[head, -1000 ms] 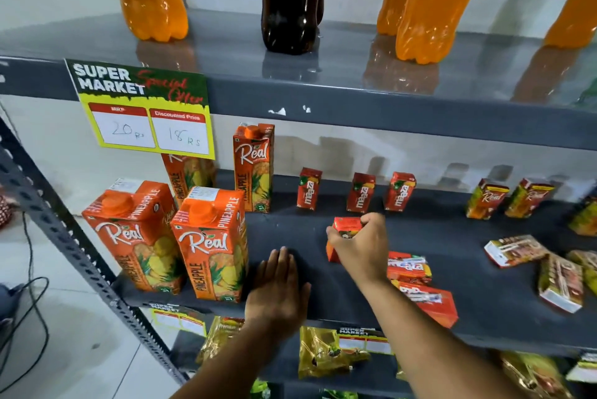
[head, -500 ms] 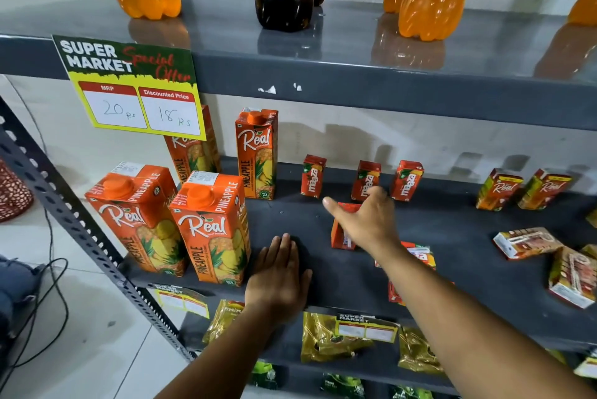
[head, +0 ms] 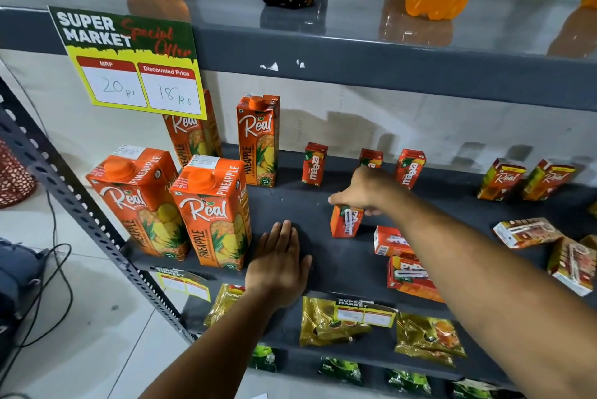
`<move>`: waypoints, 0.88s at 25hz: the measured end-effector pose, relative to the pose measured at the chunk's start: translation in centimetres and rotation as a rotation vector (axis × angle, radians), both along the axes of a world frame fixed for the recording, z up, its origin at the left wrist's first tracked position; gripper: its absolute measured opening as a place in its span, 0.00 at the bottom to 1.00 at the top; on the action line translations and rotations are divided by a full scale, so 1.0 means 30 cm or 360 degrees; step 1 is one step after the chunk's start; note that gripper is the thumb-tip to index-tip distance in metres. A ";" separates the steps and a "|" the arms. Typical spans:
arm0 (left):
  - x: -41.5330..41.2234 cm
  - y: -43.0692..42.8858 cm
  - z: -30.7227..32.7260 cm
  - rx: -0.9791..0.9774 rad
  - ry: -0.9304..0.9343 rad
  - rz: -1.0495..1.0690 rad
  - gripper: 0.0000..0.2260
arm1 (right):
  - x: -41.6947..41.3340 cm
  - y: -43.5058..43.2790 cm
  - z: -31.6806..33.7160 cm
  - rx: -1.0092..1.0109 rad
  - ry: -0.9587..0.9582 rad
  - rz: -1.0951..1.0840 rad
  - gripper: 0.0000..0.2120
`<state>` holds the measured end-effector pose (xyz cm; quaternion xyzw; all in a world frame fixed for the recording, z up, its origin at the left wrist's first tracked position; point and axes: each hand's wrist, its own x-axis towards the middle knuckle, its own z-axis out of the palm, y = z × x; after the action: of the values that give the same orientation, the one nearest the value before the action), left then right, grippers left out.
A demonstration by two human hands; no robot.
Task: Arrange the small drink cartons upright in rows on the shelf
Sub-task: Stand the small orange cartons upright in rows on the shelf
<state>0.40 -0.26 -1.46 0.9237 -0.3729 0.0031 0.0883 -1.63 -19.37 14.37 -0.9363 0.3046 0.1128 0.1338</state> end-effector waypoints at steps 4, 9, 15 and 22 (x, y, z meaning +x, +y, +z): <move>0.001 -0.001 0.000 0.0010 -0.0001 0.0001 0.32 | -0.003 0.019 0.039 -0.0215 0.0195 0.0798 0.29; 0.004 0.000 -0.005 -0.0003 0.0006 0.0001 0.32 | -0.046 0.007 0.019 -0.0327 0.0086 0.1204 0.12; 0.009 -0.001 -0.018 0.0014 -0.0007 -0.0002 0.32 | -0.084 -0.182 0.025 -0.0335 0.0006 0.0983 0.38; 0.012 0.002 -0.024 -0.0004 -0.0033 -0.0006 0.32 | -0.322 -0.365 -0.175 -0.0052 0.0505 0.0492 0.21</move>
<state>0.76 -0.21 -2.17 0.9228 -0.3754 0.0129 0.0857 -11.30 -30.32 9.12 -0.9444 0.1764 0.2728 0.0500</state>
